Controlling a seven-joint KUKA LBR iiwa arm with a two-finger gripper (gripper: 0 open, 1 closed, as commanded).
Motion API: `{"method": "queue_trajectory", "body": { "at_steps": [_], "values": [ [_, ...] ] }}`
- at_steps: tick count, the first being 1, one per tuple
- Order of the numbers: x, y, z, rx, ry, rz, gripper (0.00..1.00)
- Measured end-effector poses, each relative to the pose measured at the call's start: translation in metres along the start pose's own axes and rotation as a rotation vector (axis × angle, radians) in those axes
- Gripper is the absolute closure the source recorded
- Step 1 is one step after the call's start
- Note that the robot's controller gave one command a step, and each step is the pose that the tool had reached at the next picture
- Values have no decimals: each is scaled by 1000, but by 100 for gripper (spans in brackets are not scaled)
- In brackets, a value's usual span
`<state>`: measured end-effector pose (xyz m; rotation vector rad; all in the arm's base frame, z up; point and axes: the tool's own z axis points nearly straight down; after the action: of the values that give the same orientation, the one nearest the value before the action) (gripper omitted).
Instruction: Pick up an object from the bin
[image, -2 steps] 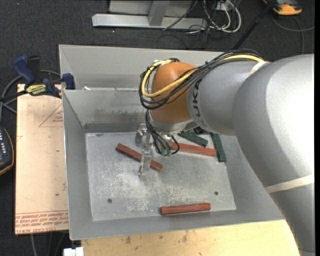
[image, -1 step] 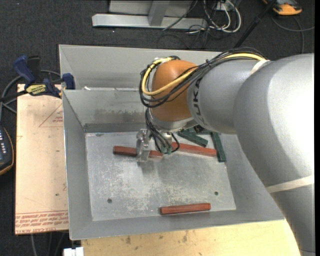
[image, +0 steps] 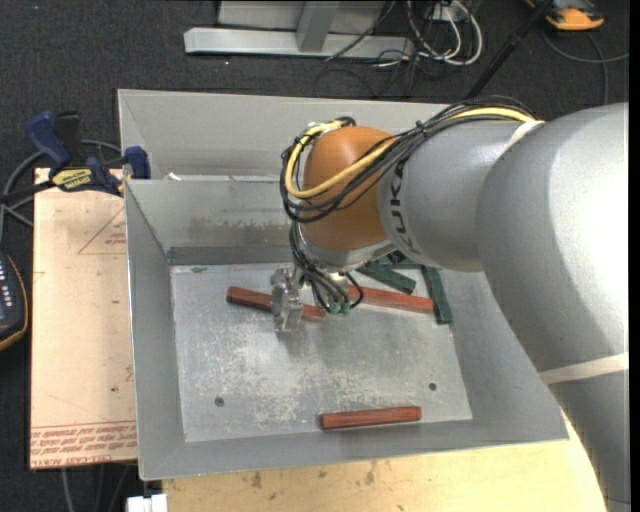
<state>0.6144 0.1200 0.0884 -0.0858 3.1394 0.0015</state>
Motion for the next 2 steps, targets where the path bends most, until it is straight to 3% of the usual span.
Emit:
{"method": "queue_trajectory", "body": {
  "at_steps": [1, 2],
  "values": [
    [17, -66, 10, 1, -4, -145, 100],
    [36, -75, 16, 1, -9, -687, 100]
  ]
}}
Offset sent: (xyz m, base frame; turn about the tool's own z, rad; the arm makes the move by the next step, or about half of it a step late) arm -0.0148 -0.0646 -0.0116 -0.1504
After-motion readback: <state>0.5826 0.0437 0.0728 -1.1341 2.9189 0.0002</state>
